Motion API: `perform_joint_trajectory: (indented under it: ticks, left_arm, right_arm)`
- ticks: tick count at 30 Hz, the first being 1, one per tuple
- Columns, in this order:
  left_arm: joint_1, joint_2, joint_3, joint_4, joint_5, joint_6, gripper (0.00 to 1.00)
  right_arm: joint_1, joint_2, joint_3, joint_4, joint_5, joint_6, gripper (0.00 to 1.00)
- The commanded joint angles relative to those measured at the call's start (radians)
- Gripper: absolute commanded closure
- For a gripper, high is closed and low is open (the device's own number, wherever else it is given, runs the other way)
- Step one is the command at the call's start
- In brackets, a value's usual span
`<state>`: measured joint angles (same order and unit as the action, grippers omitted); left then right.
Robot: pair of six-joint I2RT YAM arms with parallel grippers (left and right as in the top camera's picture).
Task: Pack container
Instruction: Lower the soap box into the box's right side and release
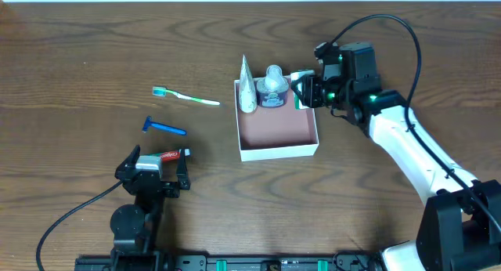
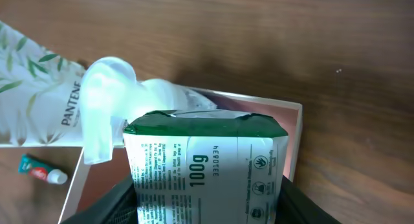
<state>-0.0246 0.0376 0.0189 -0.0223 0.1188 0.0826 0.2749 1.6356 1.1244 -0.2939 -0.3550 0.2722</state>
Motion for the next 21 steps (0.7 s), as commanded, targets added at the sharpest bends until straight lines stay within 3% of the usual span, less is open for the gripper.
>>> perform_joint_trajectory:
  ticks: [1,21]
  left_arm:
    - [-0.004,0.001,-0.015,-0.037,0.008,0.003,0.02]
    - [-0.004,0.001,-0.015,-0.037,0.008,0.003,0.02]
  right_arm:
    - [0.010,0.009,0.022,0.006,0.040,0.027,0.54]
    - [0.047,0.098,0.022,0.064,0.037,0.027,0.37]
